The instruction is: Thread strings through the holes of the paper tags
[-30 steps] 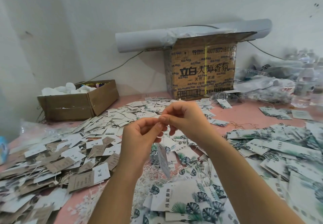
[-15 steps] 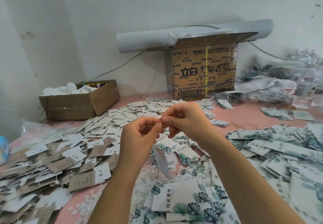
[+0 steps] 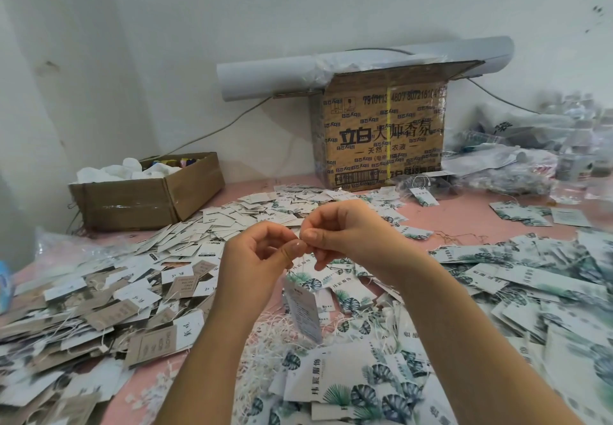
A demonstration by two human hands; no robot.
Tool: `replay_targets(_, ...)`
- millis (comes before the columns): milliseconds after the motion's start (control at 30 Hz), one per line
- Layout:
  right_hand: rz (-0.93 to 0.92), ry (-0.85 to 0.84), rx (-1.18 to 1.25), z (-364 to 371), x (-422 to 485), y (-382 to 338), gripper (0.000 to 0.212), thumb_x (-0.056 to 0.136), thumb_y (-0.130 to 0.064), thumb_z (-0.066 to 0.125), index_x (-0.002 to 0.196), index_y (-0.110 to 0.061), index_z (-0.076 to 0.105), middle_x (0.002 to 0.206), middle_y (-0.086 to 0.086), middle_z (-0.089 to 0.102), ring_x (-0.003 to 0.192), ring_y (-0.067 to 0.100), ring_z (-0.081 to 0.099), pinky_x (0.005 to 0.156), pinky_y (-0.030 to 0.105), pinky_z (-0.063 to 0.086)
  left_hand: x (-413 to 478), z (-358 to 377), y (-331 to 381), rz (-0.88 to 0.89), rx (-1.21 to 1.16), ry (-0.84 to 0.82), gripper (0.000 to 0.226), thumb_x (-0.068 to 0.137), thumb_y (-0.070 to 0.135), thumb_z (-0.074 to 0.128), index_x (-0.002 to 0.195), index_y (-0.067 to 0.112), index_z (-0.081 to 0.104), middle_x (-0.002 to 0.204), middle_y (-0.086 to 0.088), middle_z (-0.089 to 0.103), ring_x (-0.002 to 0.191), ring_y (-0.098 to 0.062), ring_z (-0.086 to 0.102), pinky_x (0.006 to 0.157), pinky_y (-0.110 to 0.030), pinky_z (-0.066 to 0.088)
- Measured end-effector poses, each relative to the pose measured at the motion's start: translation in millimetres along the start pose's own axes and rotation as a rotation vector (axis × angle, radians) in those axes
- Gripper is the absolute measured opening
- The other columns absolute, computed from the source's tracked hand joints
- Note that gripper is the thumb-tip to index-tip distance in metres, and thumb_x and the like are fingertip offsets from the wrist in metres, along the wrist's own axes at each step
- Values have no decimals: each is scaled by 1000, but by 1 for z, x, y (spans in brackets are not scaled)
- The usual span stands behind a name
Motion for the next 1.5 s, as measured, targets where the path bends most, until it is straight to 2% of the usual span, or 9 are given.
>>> replay_targets(133, -30, -38, -72, 11, -1, -9, 21, 93, 0, 48, 75, -10, 52, 61, 2, 49, 52, 9, 49, 58, 27, 55, 2, -1, -3, -1, 62, 24, 33, 54, 51, 66, 74, 25, 64, 67, 13, 67, 50, 2, 53, 48, -11, 42)
replay_targets(300, -126, 97, -56, 8, 0, -22, 26, 95, 5, 38, 75, -10, 43, 63, 5, 44, 57, 17, 48, 54, 24, 49, 0, 5, -8, -44, 186, -25, 56, 60, 78, 46, 91, 33, 57, 88, -13, 58, 62, -3, 44, 54, -16, 39)
replay_targets(400, -191, 204, -31, -2, -3, -27, 22, 94, 6, 41, 79, -9, 46, 65, 4, 50, 58, 17, 49, 56, 25, 43, -4, 17, -18, -126, 309, -150, 74, 48, 87, 48, 107, 44, 41, 96, 6, 41, 84, -11, 40, 67, -26, 35)
replay_targets(567, -266, 255, 46, -9, -6, -33, 20, 92, 7, 44, 79, -7, 48, 65, 5, 54, 54, 16, 54, 55, 22, 47, -11, 32, -24, -173, 415, -313, 82, 47, 71, 68, 110, 61, 18, 118, 13, 30, 104, -5, 42, 75, -22, 40)
replay_targets(767, -291, 299, 167, -17, -7, -32, 16, 91, 4, 49, 79, -7, 51, 66, 3, 59, 56, 15, 59, 56, 20, 49, -12, 31, -29, -187, 240, -340, 29, 84, 19, 68, 96, 43, 58, 96, 11, 64, 78, 5, 61, 53, -7, 45)
replay_targets(933, -286, 352, 231, -33, -8, -28, 20, 91, 7, 47, 83, -9, 56, 63, 1, 59, 56, 13, 56, 56, 20, 49, -15, 30, -30, -281, 79, -281, 29, 96, 13, 46, 102, 36, 62, 98, 12, 63, 91, -8, 57, 66, -23, 42)
replay_targets(1133, -145, 281, -331, -27, -6, -20, 29, 87, 3, 54, 78, -21, 68, 66, -3, 62, 61, 20, 55, 63, 43, 54, -7, 12, -38, -414, -154, -68, 18, 90, 20, 53, 107, 15, 56, 85, -5, 61, 71, -18, 53, 47, -22, 43)
replay_targets(1267, -51, 88, -556, 5, 2, -7, 24, 84, -1, 59, 88, -18, 75, 65, -8, 65, 66, 27, 62, 64, 34, 55, -8, 18, -31, -409, -413, -112, 59, 62, 42, 71, 100, 12, 38, 66, -2, 52, 50, -9, 48, 43, -21, 42)
replay_targets(1500, -46, -20, -550, 19, 5, -6, 28, 85, 0, 52, 95, -14, 74, 83, 11, 71, 86, 32, 62, 78, 39, 53, -9, 23, -22, -368, -572, -196, 33, 64, 0, 63, 88, 8, 41, 69, -9, 66, 63, -14, 66, 58, -24, 55)
Point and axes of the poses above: each hand's wrist, its own x-axis towards the middle knuckle, its own z-axis out of the palm, y = z × x, the point moved 9 cm from there along x, towards the middle knuckle
